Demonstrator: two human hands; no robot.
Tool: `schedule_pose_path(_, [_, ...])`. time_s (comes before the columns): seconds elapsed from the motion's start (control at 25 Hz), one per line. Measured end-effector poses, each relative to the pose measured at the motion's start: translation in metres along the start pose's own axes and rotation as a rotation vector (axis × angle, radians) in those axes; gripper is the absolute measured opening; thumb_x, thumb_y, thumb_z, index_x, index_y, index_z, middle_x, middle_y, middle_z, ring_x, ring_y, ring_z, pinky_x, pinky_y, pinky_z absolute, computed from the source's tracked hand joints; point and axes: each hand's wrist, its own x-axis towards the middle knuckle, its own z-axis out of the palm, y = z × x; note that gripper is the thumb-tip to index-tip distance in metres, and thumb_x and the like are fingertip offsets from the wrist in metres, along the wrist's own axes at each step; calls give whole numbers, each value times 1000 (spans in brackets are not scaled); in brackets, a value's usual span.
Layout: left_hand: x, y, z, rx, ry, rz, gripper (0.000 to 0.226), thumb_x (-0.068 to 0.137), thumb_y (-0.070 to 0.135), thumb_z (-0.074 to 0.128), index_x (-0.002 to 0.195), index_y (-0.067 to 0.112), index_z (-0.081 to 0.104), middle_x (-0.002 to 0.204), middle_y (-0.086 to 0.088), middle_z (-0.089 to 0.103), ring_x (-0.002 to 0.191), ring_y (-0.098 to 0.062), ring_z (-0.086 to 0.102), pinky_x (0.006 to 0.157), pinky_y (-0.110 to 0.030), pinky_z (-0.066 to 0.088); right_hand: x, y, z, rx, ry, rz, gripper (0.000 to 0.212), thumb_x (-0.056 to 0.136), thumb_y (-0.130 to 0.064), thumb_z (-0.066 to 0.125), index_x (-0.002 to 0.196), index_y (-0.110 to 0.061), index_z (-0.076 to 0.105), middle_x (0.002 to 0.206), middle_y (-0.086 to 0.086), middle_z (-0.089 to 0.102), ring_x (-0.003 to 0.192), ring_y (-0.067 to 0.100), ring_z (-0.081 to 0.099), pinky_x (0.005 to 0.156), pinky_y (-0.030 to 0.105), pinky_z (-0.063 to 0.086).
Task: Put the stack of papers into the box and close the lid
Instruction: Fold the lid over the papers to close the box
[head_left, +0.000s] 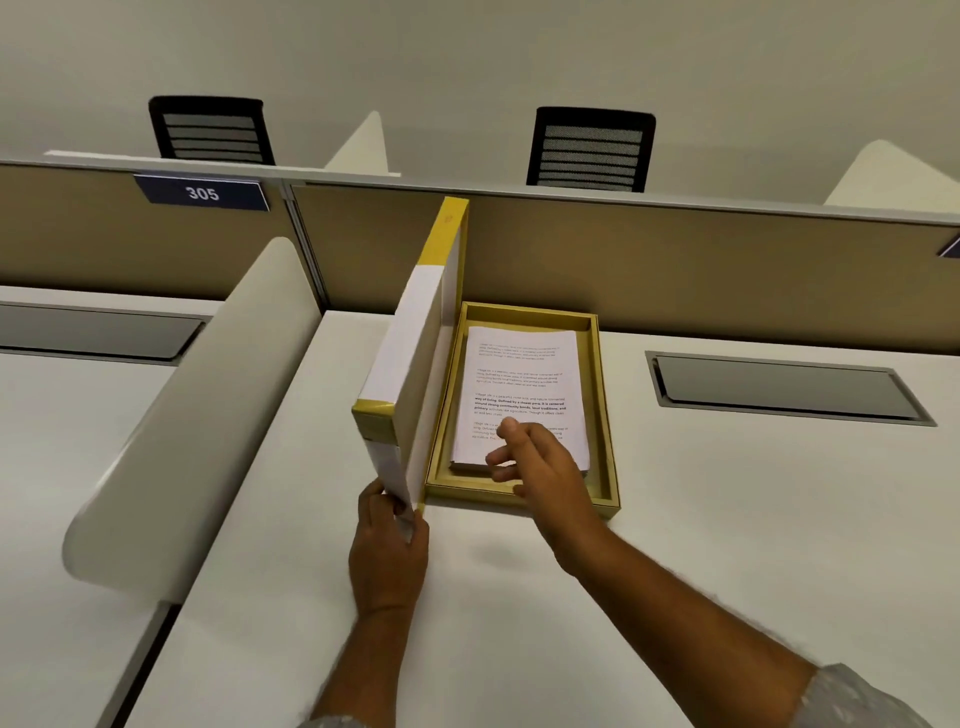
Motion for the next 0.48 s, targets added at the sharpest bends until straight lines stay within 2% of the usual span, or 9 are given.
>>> schedule_pose_path(0.08, [-2, 0, 3, 14, -4, -1, 43, 83, 11, 85, 112, 12, 55, 121, -16, 69, 94, -38, 74, 80, -36, 59, -1, -13, 0, 60, -17, 26, 41, 99, -65, 49, 115, -31, 67, 105, -3, 77, 98, 19, 75, 88, 35, 60])
schedule_pose_path(0.16, [-3, 1, 5, 31, -4, 23, 42, 80, 8, 87, 110, 9, 58, 120, -16, 70, 91, -38, 74, 80, -34, 58, -2, -23, 1, 85, -36, 21, 36, 100, -62, 53, 115, -32, 67, 104, -4, 78, 94, 17, 77, 87, 34, 61])
schedule_pose_path(0.36, [-5, 4, 6, 121, 7, 148, 45, 76, 6, 90, 112, 4, 64, 122, -18, 72, 87, -37, 76, 75, -43, 66, -3, -35, 4, 125, -72, -10, 41, 96, -54, 67, 130, -30, 65, 108, -8, 78, 95, 14, 78, 86, 30, 65])
schedule_pose_path(0.48, [-9, 5, 8, 206, 6, 252, 47, 70, 6, 93, 109, 2, 69, 120, -19, 75, 87, -39, 76, 79, -49, 65, -5, -35, 3, 153, -86, -40, 36, 93, -44, 75, 126, -37, 61, 103, -22, 74, 93, 9, 76, 73, 18, 64])
